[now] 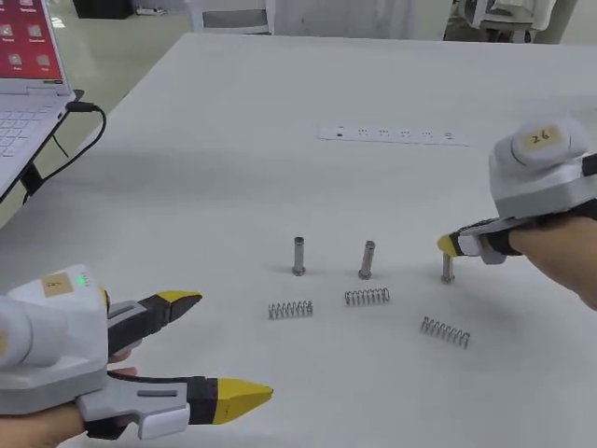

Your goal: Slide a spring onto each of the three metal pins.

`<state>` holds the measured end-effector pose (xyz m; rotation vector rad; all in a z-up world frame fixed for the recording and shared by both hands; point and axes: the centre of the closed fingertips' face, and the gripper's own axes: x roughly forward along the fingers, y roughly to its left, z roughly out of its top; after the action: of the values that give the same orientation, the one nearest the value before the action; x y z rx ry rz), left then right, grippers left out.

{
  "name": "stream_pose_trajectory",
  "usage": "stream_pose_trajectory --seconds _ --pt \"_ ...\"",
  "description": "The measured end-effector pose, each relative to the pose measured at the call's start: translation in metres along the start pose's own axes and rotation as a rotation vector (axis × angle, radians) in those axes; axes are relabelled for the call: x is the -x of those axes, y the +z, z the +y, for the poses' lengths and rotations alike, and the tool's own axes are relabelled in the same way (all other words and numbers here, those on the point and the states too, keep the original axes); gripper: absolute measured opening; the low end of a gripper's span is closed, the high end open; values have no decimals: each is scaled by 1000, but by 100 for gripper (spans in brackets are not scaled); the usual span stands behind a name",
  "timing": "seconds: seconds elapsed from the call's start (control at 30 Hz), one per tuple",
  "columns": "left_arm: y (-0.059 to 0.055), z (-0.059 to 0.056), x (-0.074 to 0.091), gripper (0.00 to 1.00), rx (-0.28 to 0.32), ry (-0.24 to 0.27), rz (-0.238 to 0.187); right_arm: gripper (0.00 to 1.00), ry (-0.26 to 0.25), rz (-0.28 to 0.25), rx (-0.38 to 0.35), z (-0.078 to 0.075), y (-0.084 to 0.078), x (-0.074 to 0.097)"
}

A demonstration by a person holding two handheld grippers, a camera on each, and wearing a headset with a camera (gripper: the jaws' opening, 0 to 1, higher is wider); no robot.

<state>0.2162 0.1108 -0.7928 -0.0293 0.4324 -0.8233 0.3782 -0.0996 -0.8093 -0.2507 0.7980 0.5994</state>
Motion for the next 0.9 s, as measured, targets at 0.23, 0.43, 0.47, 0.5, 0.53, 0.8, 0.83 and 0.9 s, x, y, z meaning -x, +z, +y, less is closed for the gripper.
stream_pose_trajectory --seconds 0.23,0.43,0.47,0.5,0.53,0.8,0.83,0.9 --pt "1 0 0 86 0 0 -4 5 -6 -15 8 -1 -1 2" --pt "1 -1 0 86 -2 0 -5 5 -1 -20 7 0 -1 3" --pt "1 -1 0 86 -2 1 -5 5 1 -22 7 0 -1 3" --pt "1 -1 0 86 -1 0 -6 5 2 -24 7 1 -2 3" --pt "1 -1 0 86 0 0 -7 5 3 -24 8 1 -2 3" --pt "2 -1 0 86 -1 0 -7 5 6 -22 18 3 -5 6" --pt "2 -1 0 86 -1 -1 -7 5 7 -23 20 3 -5 6" --pt "2 -1 0 86 -2 -2 -7 6 12 -25 21 4 -6 7"
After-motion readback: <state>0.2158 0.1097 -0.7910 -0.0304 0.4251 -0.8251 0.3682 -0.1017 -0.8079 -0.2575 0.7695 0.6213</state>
